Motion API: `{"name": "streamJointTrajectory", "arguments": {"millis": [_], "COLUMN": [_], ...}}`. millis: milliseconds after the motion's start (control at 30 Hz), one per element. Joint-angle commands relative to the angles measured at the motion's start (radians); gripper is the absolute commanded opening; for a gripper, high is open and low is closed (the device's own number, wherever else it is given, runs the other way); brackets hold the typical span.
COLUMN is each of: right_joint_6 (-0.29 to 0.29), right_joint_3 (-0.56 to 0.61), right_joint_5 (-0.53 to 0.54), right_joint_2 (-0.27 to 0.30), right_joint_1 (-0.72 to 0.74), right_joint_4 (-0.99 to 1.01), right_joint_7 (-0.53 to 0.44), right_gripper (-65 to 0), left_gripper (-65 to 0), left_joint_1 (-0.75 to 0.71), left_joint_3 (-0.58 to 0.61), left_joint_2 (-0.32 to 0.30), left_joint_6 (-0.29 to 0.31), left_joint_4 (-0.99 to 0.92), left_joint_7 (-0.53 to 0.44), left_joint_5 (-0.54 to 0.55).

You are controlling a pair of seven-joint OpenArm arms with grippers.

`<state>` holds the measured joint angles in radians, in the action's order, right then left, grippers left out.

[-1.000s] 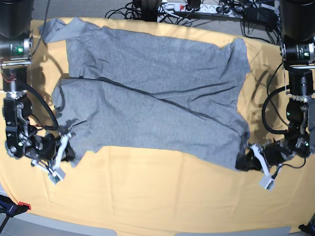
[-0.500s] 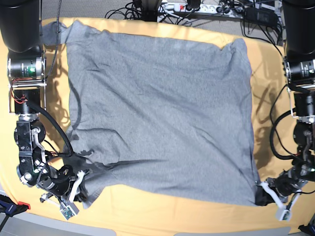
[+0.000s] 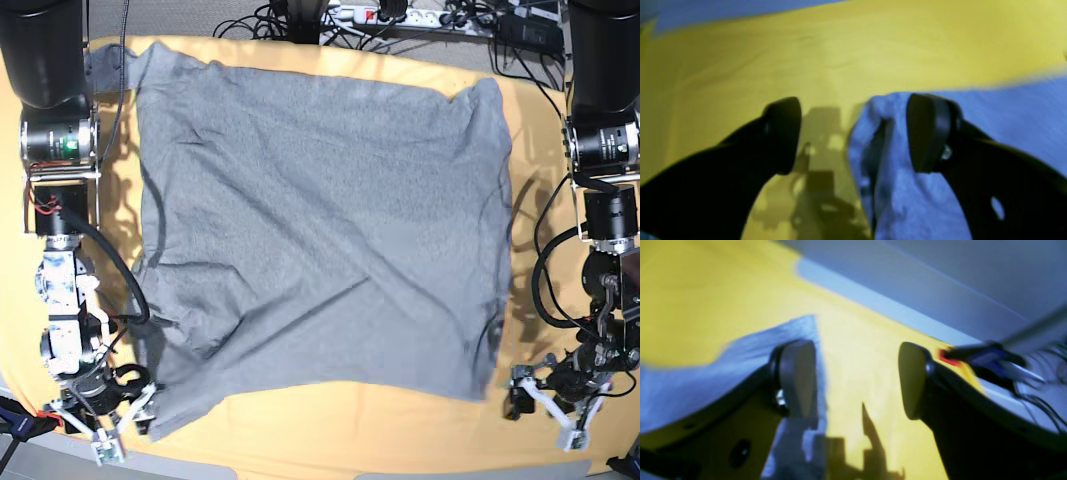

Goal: Layout the t-shirt on the table in an organized manner, then fold the t-shirt properly
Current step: 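Drag the hem corners apart with both grippers to flatten the shirt, then release the hem and move the right gripper to the shirt's shoulder corner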

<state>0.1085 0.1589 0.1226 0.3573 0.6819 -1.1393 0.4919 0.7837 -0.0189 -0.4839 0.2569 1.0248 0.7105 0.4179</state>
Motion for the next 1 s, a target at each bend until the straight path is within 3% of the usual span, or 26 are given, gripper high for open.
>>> {"name": "streamJointTrajectory", "arguments": {"millis": [0, 100, 233, 333, 433, 533, 700, 833, 967], "right_joint_6": [-0.013, 0.011, 0.152, 0.198, 0.284, 0.369, 0.481, 0.554, 0.57], "right_joint_3": [-0.008, -0.008, -0.009, -0.009, -0.009, -0.01, -0.083, -0.246, -0.426], "right_joint_5": [0.004, 0.026, 0.068, 0.123, 0.291, 0.511, 0.895, 1.045, 1.225], "right_joint_2": [0.007, 0.009, 0.015, 0.023, 0.06, 0.122, 0.22, 0.227, 0.227], "right_joint_1": [0.05, 0.077, 0.082, 0.082, 0.074, 0.061, -0.001, -0.107, -0.233], "right_joint_4": [-0.016, -0.016, -0.016, -0.016, -0.016, -0.017, -0.017, -0.017, -0.017], "right_joint_7": [0.0, 0.119, 0.172, 0.264, 0.364, 0.472, 0.631, 0.79, 0.904], "right_gripper": [-24.1, -24.3, -24.3, -24.8, -24.8, -24.8, -24.8, -24.8, -24.8], "left_gripper": [-15.6, -15.6, -15.6, -15.6, -15.6, -15.6, -15.6, -15.6, -15.6], "left_joint_1": [0.043, 0.043, 0.043, 0.043, 0.042, 0.042, 0.019, -0.048, -0.113], "left_joint_3": [-0.006, -0.006, -0.006, -0.006, -0.006, -0.006, -0.006, -0.006, -0.006], "left_joint_2": [-0.015, -0.018, -0.026, -0.054, -0.098, -0.145, -0.194, -0.212, -0.217], "left_joint_6": [-0.012, -0.016, 0.024, 0.119, 0.28, 0.373, 0.409, 0.412, 0.432], "left_joint_4": [0.015, 0.016, 0.016, 0.016, 0.016, 0.016, 0.016, 0.016, 0.016], "left_joint_7": [-0.011, 0.054, 0.105, 0.186, 0.301, 0.429, 0.563, 0.574, 0.573], "left_joint_5": [-0.004, -0.01, 0.014, 0.135, 0.331, 0.553, 0.771, 0.789, 0.792]}}
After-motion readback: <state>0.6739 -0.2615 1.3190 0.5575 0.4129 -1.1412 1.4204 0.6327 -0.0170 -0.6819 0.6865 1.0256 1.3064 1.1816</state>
